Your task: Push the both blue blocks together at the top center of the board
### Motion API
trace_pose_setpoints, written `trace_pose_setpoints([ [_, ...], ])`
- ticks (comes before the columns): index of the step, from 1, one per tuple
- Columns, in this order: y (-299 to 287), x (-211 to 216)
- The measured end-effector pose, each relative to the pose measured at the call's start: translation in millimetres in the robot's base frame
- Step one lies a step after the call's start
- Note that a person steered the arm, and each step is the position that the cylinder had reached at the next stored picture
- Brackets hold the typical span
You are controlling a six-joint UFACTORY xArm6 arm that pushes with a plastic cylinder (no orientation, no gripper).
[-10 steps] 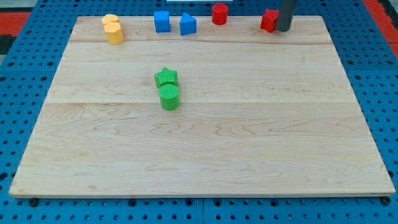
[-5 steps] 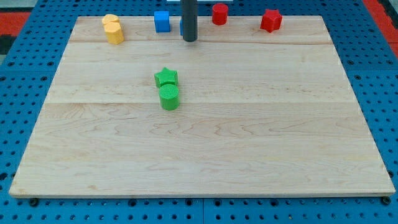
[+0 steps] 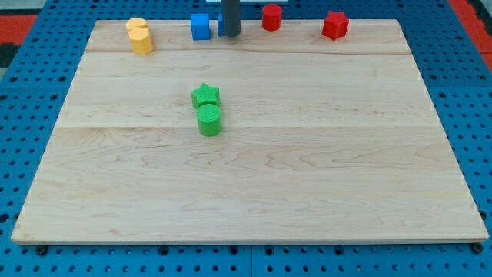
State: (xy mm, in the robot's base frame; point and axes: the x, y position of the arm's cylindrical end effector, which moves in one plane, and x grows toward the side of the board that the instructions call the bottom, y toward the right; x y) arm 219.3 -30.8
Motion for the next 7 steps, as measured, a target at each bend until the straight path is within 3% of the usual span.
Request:
trace_pose_setpoints([
  [1,-8.2,-8.9],
  [2,-20.5,20.2],
  [3,-73.2,33.0],
  [5,-63.4,-4.6],
  [7,-55.8,2.0],
])
